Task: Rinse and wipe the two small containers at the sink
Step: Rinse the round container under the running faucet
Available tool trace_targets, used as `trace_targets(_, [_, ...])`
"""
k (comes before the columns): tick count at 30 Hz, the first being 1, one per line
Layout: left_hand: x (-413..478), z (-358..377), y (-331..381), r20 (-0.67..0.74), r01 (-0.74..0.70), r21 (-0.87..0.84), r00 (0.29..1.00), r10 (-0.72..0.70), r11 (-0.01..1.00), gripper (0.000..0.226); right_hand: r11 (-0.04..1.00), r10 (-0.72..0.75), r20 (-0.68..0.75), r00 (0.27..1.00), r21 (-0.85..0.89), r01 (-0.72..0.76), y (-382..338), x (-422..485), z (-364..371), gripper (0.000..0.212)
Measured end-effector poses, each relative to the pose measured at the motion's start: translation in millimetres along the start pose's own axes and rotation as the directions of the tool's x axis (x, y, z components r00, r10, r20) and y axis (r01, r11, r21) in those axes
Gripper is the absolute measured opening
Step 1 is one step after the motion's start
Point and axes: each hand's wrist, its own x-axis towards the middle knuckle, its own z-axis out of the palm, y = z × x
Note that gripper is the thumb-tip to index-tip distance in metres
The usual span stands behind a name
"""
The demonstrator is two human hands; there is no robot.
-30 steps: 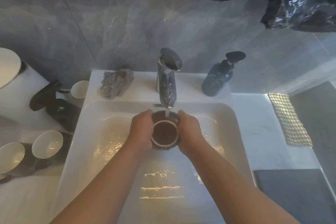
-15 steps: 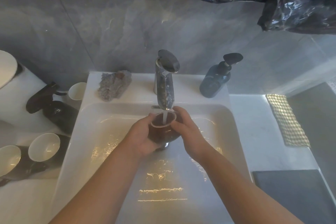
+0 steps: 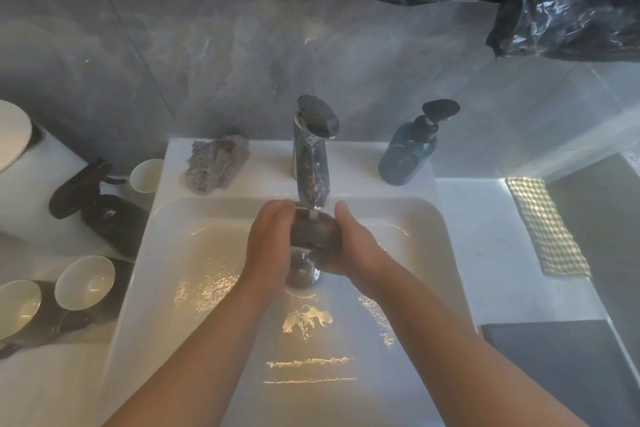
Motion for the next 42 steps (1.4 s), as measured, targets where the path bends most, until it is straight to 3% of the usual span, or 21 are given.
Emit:
trace_targets(4, [10,-3,-3,0.035,0.207,0.155,0.976,-0.215,0.966,0.070,0.995,-0.100,0.031,0.995,0.005,0.099,4,-9,1,0.075])
trace_targets(6, [13,-4,-12,0.034,0.248,0.138,0.967,-0.254,0.959,0.080,0.987,-0.160,-0.058,0.985,-0.002,0.160,2,-13,0,0.065])
trace_targets(11, [3,0,-18,0.072,0.288,0.050,0.954,-0.291,0.956,0.050,0.971,-0.235,-0.168,0.957,-0.004,0.238,-5,-18,-5,0.036])
trace_targets(18, [-3,3,-18,0.032,0.371,-0.140,0.928,-0.370,0.918,0.041,0.944,-0.329,-0.172,0.929,-0.056,0.324,-5,-23,-2,0.037])
trace_targets(23, [-10,2,-4,0.126,0.487,-0.239,0.873,-0.470,0.840,0.030,0.940,-0.340,-0.178,0.923,-0.100,0.327,-9,-25,7,0.052])
trace_targets(25, [-10,0,-4,0.136,0.481,-0.224,0.877,-0.462,0.848,0.030,0.942,-0.336,-0.204,0.919,-0.087,0.325,-10,-24,7,0.040])
trace_targets(29, [-6,-5,-4,0.082,0.426,-0.137,0.905,-0.418,0.894,0.040,0.973,-0.224,-0.232,0.946,0.004,0.232,-10,-21,7,0.037])
trace_targets(34, [-5,-7,1,0.005,0.204,0.077,0.979,-0.205,0.976,0.030,0.983,-0.150,-0.227,0.962,0.069,0.170,-7,-16,4,0.038])
trace_targets(38, [-2,-6,0,0.059,0.013,0.177,0.998,-0.023,0.984,0.032,0.979,-0.115,-0.215,0.970,0.138,0.147,-8,-19,3,0.032])
trace_targets(42, [8,-7,-4,0.161,-0.029,0.204,0.987,-0.004,0.979,0.038,0.969,-0.122,-0.228,0.966,0.182,0.165,-7,-22,1,0.032])
